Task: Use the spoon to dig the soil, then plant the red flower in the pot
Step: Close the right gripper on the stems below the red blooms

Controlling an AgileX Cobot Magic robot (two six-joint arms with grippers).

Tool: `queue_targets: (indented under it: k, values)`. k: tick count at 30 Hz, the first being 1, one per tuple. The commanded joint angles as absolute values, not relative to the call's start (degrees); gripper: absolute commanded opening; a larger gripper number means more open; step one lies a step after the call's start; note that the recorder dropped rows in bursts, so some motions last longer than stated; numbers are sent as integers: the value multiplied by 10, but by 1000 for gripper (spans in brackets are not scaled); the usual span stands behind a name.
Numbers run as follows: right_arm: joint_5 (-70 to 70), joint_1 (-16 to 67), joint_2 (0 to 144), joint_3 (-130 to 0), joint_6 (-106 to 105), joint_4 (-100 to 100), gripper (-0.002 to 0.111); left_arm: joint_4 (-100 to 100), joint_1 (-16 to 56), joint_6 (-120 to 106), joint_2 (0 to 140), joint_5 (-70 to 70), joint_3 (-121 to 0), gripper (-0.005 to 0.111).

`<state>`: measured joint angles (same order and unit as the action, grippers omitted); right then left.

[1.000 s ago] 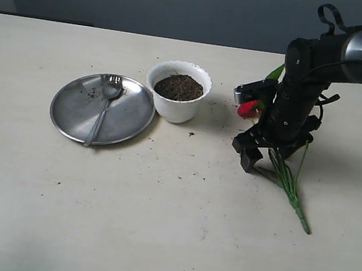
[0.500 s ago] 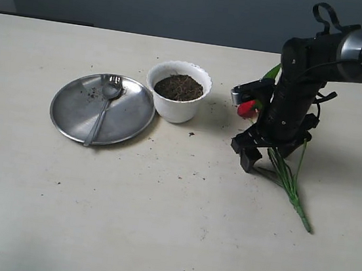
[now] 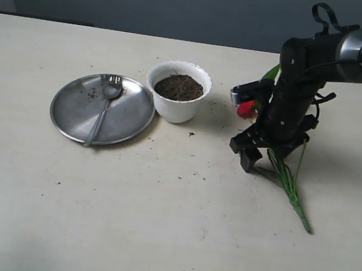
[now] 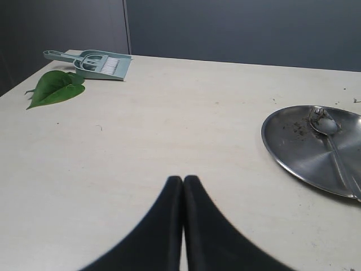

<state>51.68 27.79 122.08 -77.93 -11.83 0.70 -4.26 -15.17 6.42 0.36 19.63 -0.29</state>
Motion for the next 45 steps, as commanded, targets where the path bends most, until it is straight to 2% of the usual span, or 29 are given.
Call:
queue_targets:
  k: [1, 9, 14, 25, 31, 42, 45]
  values:
    - [520, 280, 1236, -774, -118, 0, 74, -36, -148, 64, 0, 192, 0, 0]
    - [525, 280, 1236, -774, -118, 0, 74, -36, -148, 64, 0, 192, 0, 0]
    - [525, 280, 1236, -774, -118, 7, 63, -36, -148, 64, 0, 192, 0, 0]
    - [525, 280, 1236, -774, -118, 7, 63, -36, -148, 64, 0, 192, 0, 0]
    - [525, 280, 1236, -774, -118, 11, 57, -36, -148, 64, 0, 192, 0, 0]
    - [526, 280, 1236, -774, -118, 14, 56, -36, -148, 64, 0, 192, 0, 0]
    - [531, 281, 1236, -774, -118, 18, 51, -36, -148, 64, 0, 192, 0, 0]
